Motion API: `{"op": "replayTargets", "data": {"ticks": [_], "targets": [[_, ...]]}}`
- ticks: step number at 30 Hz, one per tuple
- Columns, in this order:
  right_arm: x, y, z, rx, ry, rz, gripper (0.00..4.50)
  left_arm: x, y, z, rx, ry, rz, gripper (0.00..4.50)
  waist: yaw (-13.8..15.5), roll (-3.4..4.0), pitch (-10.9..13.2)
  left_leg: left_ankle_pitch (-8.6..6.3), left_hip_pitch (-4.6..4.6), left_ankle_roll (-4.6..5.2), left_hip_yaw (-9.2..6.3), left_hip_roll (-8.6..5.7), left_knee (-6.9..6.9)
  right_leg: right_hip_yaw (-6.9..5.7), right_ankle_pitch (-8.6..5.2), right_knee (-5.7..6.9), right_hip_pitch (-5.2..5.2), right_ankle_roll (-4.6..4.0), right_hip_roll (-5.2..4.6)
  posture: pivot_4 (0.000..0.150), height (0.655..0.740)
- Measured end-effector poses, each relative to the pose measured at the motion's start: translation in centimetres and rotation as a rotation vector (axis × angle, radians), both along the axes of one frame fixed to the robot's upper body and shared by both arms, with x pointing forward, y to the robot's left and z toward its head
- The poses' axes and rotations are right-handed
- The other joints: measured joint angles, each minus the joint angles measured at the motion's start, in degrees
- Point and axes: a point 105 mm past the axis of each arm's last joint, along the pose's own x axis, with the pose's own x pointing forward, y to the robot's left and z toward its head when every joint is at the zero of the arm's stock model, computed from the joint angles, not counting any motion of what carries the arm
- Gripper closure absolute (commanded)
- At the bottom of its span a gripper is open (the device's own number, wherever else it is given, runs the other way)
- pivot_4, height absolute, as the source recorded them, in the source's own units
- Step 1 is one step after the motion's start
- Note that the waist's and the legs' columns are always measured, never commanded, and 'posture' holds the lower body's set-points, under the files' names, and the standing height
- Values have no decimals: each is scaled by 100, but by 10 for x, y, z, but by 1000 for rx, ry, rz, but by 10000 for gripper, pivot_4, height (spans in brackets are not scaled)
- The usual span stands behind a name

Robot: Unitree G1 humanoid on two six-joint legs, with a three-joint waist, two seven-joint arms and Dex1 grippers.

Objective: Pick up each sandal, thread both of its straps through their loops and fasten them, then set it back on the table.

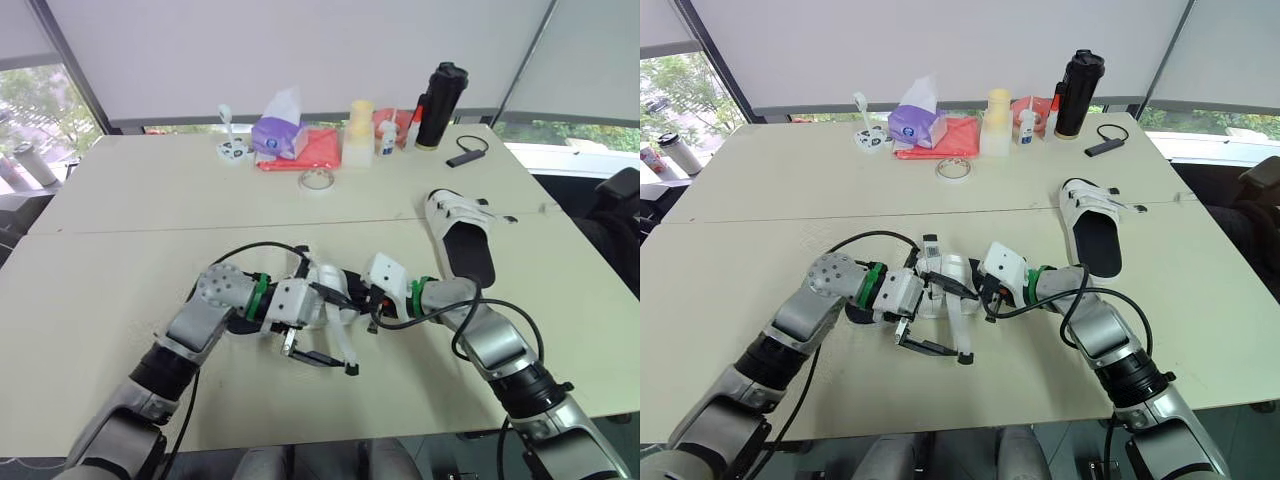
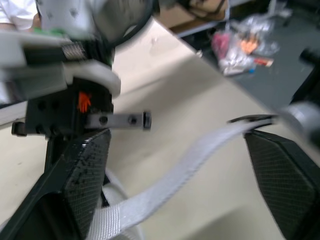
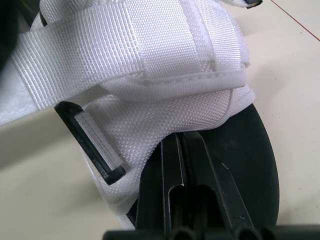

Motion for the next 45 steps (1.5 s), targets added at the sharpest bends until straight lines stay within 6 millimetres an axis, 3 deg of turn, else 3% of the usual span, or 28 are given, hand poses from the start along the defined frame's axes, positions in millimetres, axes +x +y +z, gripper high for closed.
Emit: {"op": "replayTargets", "data": {"ticks": [4,8,11,17,21,26,31,34,39,41,45], "targets": [[0,1,0,2,-1,1,45000,1,12,17,-44,116,85,607,-4,0,1,0,-1,0,-7,3,0,-1,0,3,-3,0,2,1500,7296],[0,1,0,5,1,1,45000,17,47,54,-145,220,291,607,-12,1,1,0,2,0,-21,3,-1,-1,-2,3,-1,2,4,1500,7296],[0,1,0,5,2,0,45000,17,56,57,-158,282,339,607,-9,0,1,0,2,0,-17,2,-1,-1,-1,2,0,1,4,1500,7296],[1,2,0,8,3,7,45000,24,74,36,-140,437,509,607,-15,2,0,-1,5,-1,-12,3,-2,3,-1,3,-2,-1,5,1500,7296],[1,4,1,0,2,21,45000,21,82,-2,-90,592,607,607,-29,2,0,-1,4,-1,-9,4,-4,3,0,4,-8,-4,7,1500,7296],[2,4,2,-7,3,20,45000,28,104,-18,-29,563,701,607,-10,2,0,-2,3,-4,-4,7,-5,4,1,1,-9,-11,5,1500,7296],[2,4,2,-9,4,19,45000,42,102,-30,-51,547,728,607,-4,2,-1,-5,3,-8,-6,8,-5,4,1,0,-9,-12,3,1500,7296],[2,5,2,-9,5,19,45000,49,102,-30,-62,530,745,13150,-8,2,-1,-3,3,-6,-7,7,-5,5,2,0,-9,-13,3,1500,7296],[2,4,2,-13,5,20,45000,54,98,-37,-67,551,740,38864,4,2,0,-2,-2,-4,-6,5,-6,4,3,-1,-15,-12,3,1500,7296],[2,3,2,-14,4,19,45000,57,89,-39,-65,543,718,44623,10,1,-1,-2,-2,-4,-1,4,-5,2,3,-2,-11,-11,4,1500,7296],[2,4,3,-14,0,21,45000,65,75,-41,-67,513,682,44623,3,2,-1,-1,-2,-3,2,3,-6,3,4,0,-14,-9,4,1500,7296]]}}
